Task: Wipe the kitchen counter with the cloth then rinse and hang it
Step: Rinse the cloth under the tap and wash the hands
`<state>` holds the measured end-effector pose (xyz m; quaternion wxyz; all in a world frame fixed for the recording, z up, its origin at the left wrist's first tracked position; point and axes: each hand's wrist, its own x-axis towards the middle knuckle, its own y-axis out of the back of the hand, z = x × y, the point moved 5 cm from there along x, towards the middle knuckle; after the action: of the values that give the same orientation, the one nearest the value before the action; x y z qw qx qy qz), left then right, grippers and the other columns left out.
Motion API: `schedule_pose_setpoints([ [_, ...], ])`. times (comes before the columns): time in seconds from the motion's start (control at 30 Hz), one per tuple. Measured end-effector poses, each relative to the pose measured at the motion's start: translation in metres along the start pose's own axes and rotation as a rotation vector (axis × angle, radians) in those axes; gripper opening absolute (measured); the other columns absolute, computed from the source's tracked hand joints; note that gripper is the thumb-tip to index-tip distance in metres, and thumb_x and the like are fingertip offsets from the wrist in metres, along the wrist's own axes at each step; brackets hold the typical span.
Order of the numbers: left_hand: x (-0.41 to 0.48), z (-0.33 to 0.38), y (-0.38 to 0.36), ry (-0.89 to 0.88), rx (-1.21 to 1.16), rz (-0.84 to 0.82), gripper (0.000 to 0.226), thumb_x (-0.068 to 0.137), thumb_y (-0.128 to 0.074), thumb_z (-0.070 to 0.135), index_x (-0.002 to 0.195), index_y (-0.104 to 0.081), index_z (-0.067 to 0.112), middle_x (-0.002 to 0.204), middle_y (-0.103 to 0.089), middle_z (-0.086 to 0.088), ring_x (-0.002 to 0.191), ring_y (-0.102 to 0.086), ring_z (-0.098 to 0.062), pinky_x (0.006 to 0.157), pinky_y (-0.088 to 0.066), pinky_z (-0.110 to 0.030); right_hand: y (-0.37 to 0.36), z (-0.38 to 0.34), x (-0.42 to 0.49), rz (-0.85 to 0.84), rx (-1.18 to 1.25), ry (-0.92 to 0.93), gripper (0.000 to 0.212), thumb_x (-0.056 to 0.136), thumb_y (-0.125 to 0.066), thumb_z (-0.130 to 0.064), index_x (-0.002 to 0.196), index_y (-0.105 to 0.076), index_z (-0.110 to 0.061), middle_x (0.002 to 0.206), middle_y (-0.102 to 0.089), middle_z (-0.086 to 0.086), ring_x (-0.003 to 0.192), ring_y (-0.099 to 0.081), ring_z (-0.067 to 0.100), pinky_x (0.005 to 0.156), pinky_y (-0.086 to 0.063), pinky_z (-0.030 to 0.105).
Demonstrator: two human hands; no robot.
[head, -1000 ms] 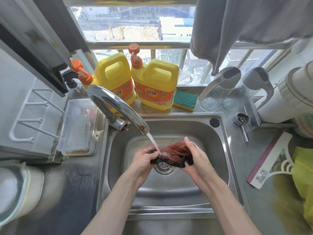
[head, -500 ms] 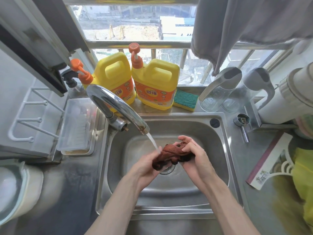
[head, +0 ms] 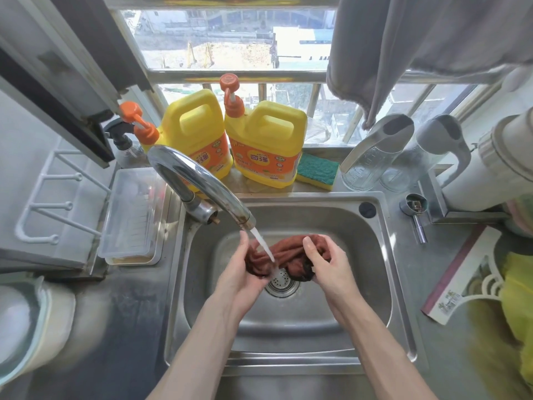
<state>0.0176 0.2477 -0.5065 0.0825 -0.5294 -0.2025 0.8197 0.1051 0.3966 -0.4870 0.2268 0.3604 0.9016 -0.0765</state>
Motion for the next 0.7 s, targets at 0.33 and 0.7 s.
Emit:
schedule_pose_setpoints([
  [0.33, -0.006, 0.004, 0.002, 0.057, 0.219, -0.152, 0.035, 0.094, -0.050, -0.017, 0.125, -0.058, -0.002, 0.119, -0.070, -0.025, 0.119, -0.062, -0.041, 0.096, -0.057, -0.049, -0.004, 0.008, 0.000, -0.028, 0.173, -0.128, 0.022, 0.104, -0.059, -0.035, 0.108, -0.071, -0.018, 0.109, -0.078, 0.018, 0.103, -0.076, 0.033, 0.092, -0.061, 0.055],
  [0.7, -0.029, 0.022, 0.006, -0.061, 0.053, -0.227, 0.058, 0.082, -0.030, -0.018, 0.128, -0.061, -0.003, 0.118, -0.071, -0.025, 0.112, -0.066, -0.034, 0.100, -0.050, -0.039, -0.059, 0.043, -0.006, -0.211, 0.533, -0.708, 0.065, 0.101, -0.045, -0.063, 0.125, -0.072, -0.010, 0.122, -0.075, 0.021, 0.111, -0.070, 0.036, 0.100, -0.053, 0.050],
])
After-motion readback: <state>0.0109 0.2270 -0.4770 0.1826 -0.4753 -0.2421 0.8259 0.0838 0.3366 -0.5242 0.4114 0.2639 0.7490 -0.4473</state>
